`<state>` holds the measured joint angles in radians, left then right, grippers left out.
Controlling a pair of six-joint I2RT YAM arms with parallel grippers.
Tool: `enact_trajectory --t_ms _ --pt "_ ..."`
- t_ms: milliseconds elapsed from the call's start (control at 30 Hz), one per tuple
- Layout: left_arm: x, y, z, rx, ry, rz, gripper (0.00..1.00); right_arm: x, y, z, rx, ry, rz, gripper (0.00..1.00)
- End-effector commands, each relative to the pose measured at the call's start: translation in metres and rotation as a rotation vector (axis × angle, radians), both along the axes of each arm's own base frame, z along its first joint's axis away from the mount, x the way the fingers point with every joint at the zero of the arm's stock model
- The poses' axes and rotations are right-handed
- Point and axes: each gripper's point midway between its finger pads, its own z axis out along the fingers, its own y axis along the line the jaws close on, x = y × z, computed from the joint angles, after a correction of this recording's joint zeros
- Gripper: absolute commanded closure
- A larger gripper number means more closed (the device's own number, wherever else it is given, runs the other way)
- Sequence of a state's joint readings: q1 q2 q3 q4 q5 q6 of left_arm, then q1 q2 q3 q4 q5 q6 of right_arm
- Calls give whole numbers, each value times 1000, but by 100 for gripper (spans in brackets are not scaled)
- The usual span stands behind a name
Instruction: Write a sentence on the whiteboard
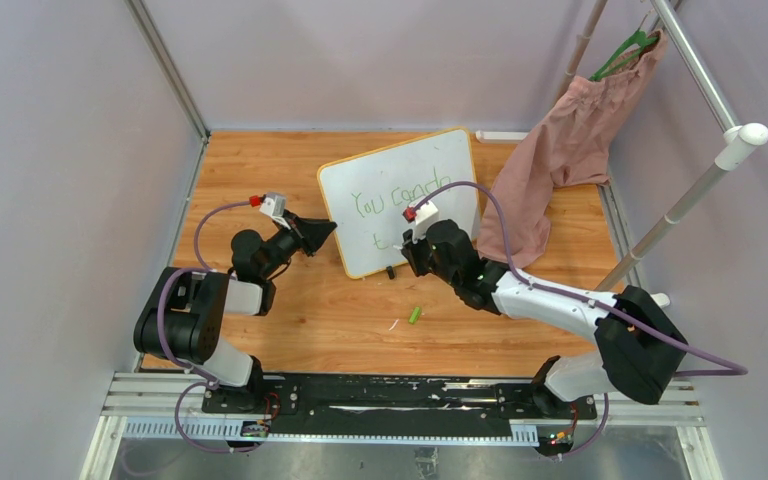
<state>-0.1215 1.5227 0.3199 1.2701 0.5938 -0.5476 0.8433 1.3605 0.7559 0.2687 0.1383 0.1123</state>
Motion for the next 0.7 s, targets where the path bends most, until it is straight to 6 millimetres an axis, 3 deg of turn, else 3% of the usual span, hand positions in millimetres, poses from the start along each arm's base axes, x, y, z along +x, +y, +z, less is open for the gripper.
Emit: enact_trajectory --t_ms 0,667 --pt "0 -4 -11 42 20 -11 100 -1 1 0 9 4 2 100" --pt "0 -4 -11 43 19 -13 100 11 11 1 4 3 -13 100"
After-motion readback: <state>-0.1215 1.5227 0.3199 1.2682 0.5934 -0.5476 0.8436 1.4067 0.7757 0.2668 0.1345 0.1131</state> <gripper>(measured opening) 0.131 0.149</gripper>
